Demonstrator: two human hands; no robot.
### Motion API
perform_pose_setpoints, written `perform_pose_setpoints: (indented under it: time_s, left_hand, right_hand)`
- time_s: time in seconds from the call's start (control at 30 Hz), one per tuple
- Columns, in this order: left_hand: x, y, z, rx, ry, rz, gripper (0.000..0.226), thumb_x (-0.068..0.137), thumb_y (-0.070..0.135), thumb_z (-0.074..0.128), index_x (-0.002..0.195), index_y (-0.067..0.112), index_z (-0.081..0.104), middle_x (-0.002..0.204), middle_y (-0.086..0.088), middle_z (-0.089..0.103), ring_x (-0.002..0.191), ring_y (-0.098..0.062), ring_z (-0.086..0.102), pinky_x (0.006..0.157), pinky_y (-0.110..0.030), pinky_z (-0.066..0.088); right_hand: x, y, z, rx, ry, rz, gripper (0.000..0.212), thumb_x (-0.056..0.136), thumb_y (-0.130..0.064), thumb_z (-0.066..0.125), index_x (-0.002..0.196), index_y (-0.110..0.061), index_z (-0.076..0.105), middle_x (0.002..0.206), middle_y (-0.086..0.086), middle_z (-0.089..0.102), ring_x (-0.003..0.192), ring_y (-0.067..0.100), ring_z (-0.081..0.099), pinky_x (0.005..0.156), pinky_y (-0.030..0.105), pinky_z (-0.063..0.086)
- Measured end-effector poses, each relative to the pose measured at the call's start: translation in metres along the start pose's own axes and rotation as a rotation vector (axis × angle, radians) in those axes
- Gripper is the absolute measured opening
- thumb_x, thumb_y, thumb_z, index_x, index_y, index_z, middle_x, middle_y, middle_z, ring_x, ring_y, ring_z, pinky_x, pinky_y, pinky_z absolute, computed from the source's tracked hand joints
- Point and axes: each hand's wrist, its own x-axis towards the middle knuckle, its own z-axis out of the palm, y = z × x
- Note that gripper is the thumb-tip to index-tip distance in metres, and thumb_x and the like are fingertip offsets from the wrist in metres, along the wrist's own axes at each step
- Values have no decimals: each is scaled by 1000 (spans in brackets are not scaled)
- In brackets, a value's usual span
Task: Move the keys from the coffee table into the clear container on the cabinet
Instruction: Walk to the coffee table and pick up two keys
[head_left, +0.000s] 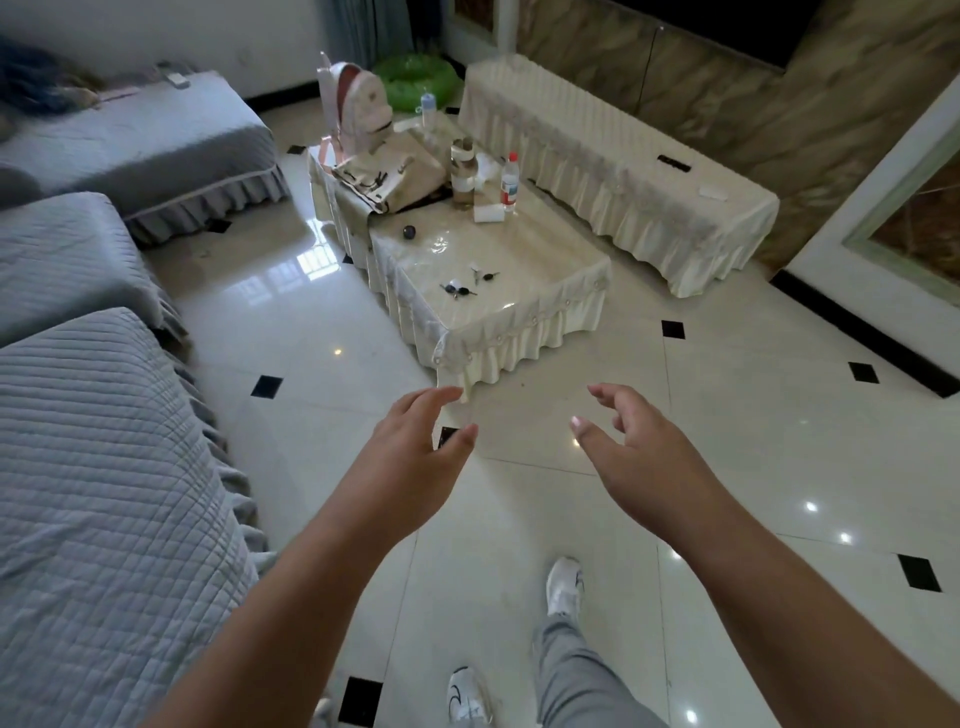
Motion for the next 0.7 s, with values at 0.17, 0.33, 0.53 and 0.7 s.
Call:
perform_pose_setpoints:
  time_s: [0.17,0.33,0.53,0.7]
  left_hand:
    - [55,11,-5,15,19,-21,48,88,58,49,134,46,43,128,26,39,91,14,48,86,-26,43]
    - [122,39,-15,48,67,-59,49,89,57,50,136,45,42,138,18,39,92,14,44,89,-30,43]
    - [198,76,-8,32,129,-69,50,90,56,49,138,43,40,141,16,38,94,13,44,94,-32,43]
    - [238,86,2,-9,154,-99,48,90,57,49,136,46,41,138,19,39,91,19,43,90,-27,39]
  right_hand:
    - [67,-6,-5,48,-38,-36,51,94,-48,52,142,-35,42,148,-9,45,132,12,44,96,28,34]
    - [150,-14,-27,43,-76,-81,52,94,-50,51,142,-33,41,149,-6,45,132,15,45,96,30,36]
    - [245,-19,-53,29,-128,-142,53,94,-50,51,143,-33,41,148,-8,46,132,14,44,93,29,35]
    - [302,-20,-56,14,-174,-151,53,94,-48,52,143,-32,41,148,-8,47,132,15,45,95,30,36]
